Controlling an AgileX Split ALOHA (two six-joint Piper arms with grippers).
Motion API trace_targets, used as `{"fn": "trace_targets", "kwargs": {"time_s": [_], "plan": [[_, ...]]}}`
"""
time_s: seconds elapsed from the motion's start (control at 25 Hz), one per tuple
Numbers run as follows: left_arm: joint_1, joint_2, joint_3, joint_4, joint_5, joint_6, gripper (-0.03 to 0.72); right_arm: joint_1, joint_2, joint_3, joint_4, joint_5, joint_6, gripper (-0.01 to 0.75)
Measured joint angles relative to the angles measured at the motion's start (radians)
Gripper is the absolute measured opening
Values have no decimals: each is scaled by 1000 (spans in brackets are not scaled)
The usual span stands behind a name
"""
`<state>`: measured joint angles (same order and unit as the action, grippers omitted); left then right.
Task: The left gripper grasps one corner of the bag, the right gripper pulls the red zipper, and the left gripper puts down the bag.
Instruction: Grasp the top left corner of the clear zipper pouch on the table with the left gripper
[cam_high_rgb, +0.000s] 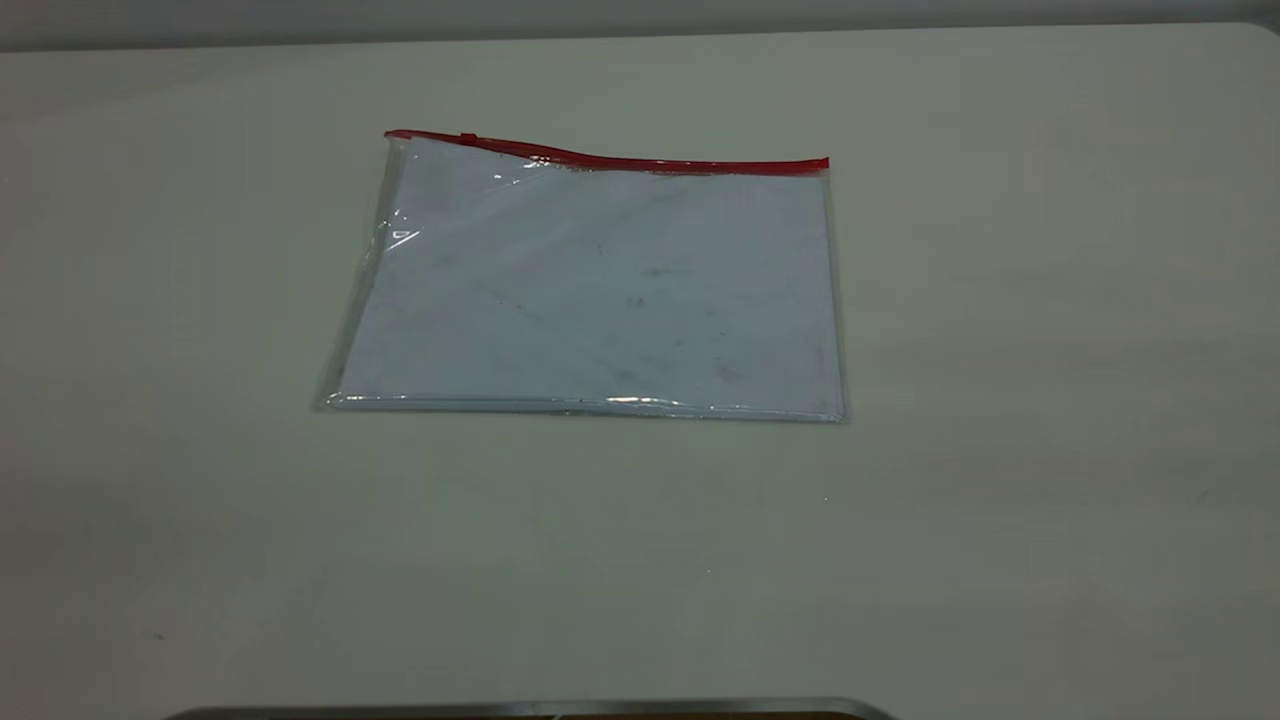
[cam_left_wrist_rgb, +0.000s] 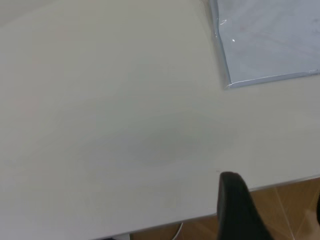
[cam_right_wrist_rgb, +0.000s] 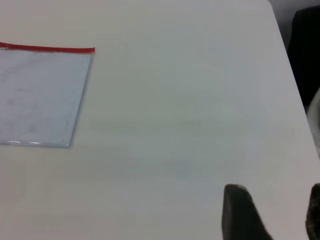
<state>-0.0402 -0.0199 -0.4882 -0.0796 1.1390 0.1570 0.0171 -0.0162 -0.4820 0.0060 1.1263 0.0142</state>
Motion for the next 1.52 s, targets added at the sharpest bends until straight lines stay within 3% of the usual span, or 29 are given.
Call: {"fn": "trace_targets", "kwargs": {"time_s": [0.76,0.96,1.24,1.52], "plan": [[0,0,0,-2,0,-3,443,0,0,0,0,0,0,360],[0,20,-18,21,-16,-140,443,0,0,0,2,0,0,360],[-1,353,-159,109,-110,-216,443,0,28,-55,44,12,0,386],[-1,807,-294,70,-282,-216,505,0,217,-87,58,-15,0,529]]}}
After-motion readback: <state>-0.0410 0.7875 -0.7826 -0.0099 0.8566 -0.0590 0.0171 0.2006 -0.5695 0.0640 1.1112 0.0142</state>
